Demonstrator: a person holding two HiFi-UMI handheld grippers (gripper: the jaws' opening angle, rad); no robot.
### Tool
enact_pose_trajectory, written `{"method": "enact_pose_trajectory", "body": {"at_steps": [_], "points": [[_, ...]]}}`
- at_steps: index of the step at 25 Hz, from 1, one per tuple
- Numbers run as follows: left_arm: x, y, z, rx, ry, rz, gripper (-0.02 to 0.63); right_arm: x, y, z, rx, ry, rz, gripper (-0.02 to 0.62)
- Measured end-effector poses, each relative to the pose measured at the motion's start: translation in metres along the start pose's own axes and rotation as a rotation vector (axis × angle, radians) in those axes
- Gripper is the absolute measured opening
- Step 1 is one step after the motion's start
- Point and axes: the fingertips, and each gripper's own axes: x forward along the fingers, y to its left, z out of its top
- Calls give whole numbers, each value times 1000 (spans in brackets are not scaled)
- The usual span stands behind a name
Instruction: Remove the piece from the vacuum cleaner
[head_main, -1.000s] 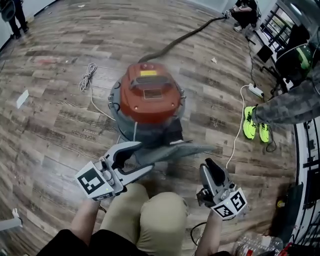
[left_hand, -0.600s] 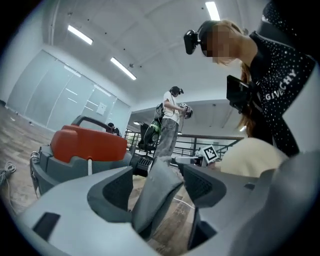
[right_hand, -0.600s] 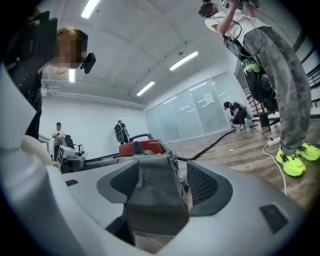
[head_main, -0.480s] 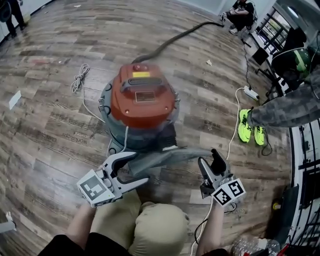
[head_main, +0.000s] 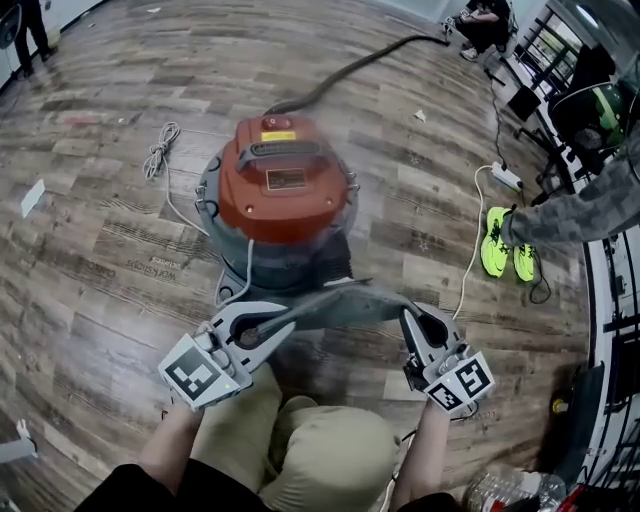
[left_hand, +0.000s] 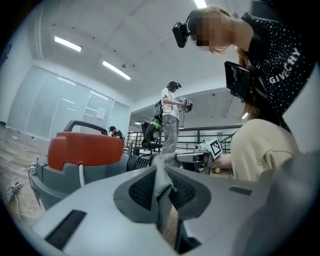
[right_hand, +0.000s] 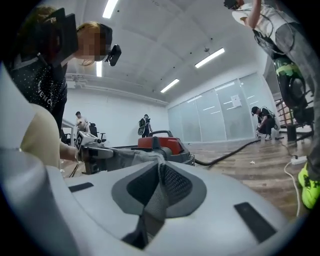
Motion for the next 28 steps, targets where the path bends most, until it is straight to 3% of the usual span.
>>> {"method": "enact_pose_trajectory", "body": {"at_steps": [10, 15, 19, 23, 24, 27, 28], "points": [[-6, -8, 1, 7, -30, -11, 43, -13, 27, -8, -13, -8, -31, 34], [-17, -18, -5, -33, -42, -47, 41, -38, 27, -13, 40, -42, -106, 34], [-18, -10, -5, -27, -54, 3, 43, -34, 35, -16, -2, 9, -109, 34], [-21, -1, -10, -79, -90, 22, 44, -29, 35, -10, 45, -39, -117, 35], [-24, 1, -7, -103, -115, 23, 63, -28, 36, -10, 79, -57, -114, 37], [-32, 6, 1, -150, -175, 43, 298, -25, 36, -7, 177, -119, -112, 239], [-34, 6, 1, -141, -168, 46, 310, -25, 37, -6, 181, -126, -117, 270]]}}
